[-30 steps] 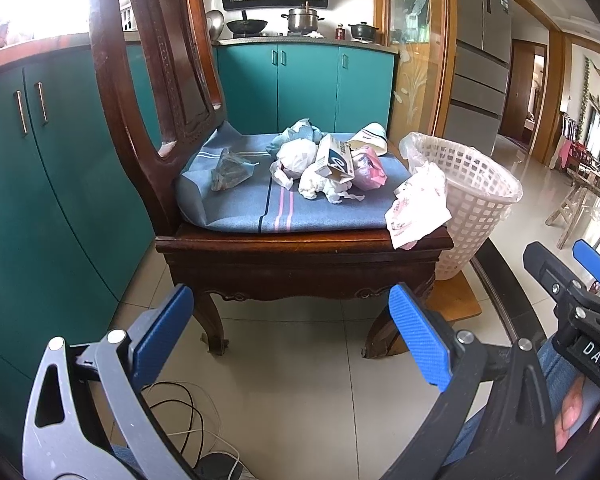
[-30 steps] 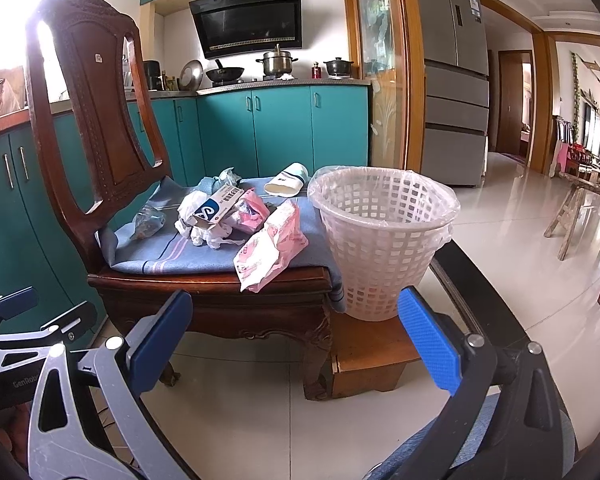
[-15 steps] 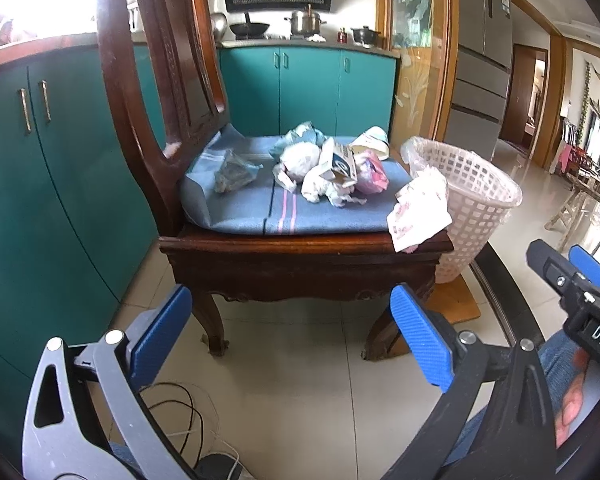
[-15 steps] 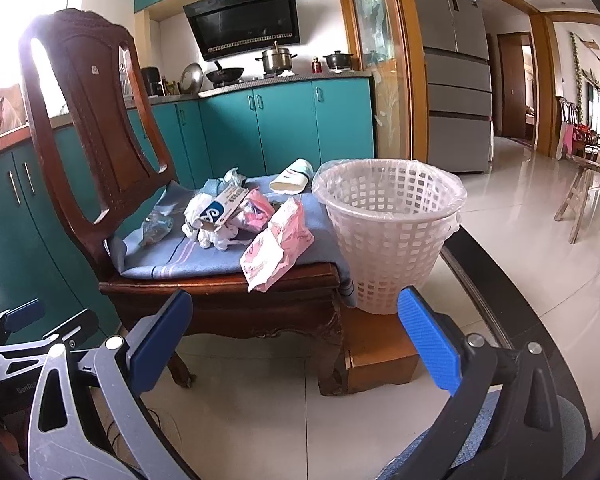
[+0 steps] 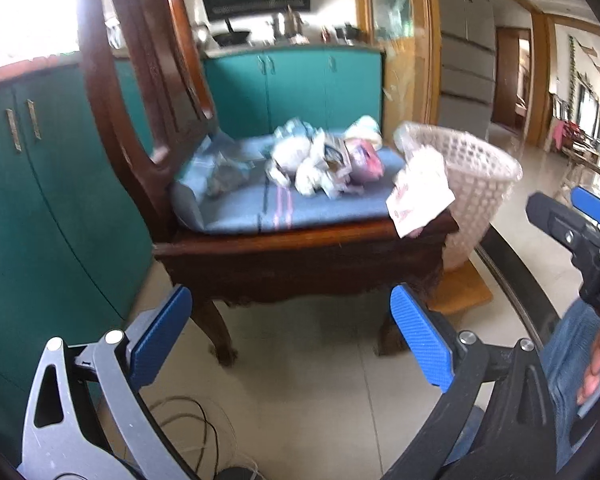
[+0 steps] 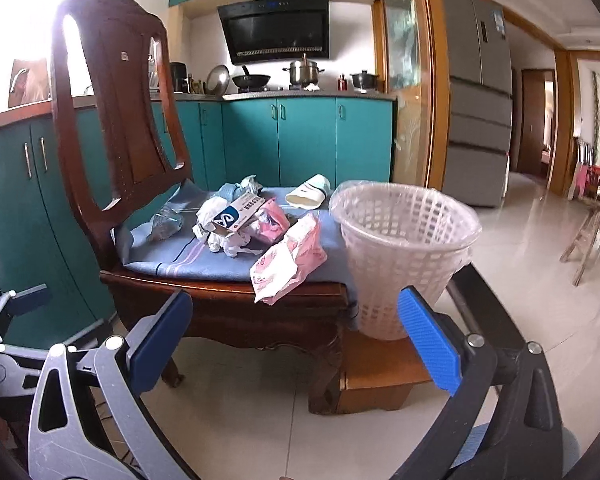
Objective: Collect trash
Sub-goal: 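Grasp the pink paper wrapper with the right tool while the left tool grasps the white medicine box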
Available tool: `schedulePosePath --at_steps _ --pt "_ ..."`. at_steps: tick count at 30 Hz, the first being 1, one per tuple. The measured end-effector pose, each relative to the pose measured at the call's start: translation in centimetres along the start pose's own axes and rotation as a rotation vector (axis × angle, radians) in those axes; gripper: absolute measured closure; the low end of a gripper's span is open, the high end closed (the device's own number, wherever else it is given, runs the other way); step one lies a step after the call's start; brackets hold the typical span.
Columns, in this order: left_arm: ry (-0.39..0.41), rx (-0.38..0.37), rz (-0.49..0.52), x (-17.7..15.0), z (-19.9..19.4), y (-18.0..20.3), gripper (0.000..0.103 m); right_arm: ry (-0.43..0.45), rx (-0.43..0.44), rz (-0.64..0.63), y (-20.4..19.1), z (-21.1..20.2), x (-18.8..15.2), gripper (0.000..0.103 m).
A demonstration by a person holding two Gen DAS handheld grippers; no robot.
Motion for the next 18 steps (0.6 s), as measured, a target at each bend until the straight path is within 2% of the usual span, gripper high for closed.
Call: schedulePosePath --at_steps 2,5,9,10,14,16,17,18 --pt "-0.038 0.013 -0.012 0.6 0.6 -0.5 0.004 -0.026 -0.011 0.011 0.5 1.0 0.4 0.003" --pt "-0.044 0.011 -0.036 2.4 1.3 -1.2 0.004 -0.076 0.009 0.054 1.1 3.2 1.4 0.003" --pt "-0.055 -0.037 -0.097 5.6 3.2 -2.1 0.004 -0.118 0.017 0.105 1.3 7.3 2.7 0.003" --pt "-0.06 -0.063 -0.108 6.6 4.0 -2.3 0.004 -0.143 0.009 0.108 1.4 9.0 2.8 0.003" --pt "-0.07 -0.091 -0.113 9.7 7.0 -2.5 0.004 -0.274 -0.001 0.106 1.2 14.8 2.0 0.005" --pt "-0.08 -0.104 -0.115 10.7 8.9 -2.3 0.004 -0.326 0.004 0.108 1.2 16.7 1.3 0.013" --pt "-0.095 -0.115 -0.116 10.9 10.0 -2.1 0.004 -0.351 -0.006 0.097 1.2 17.6 0.8 0.032" --pt "-0.111 -0.124 -0.12 11.0 10.9 -2.0 0.004 -0.383 -0.006 0.091 1.3 18.5 0.3 0.071"
Point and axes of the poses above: each gripper's, at about its wrist camera, not at the fingertips, and z roughly the way its jaws point, y to its right, x to its top, the point moved 4 cm from there along z, roughly the way its jaws point, and after that the axes turned 7 degrees about y, right-handed, at the moved point
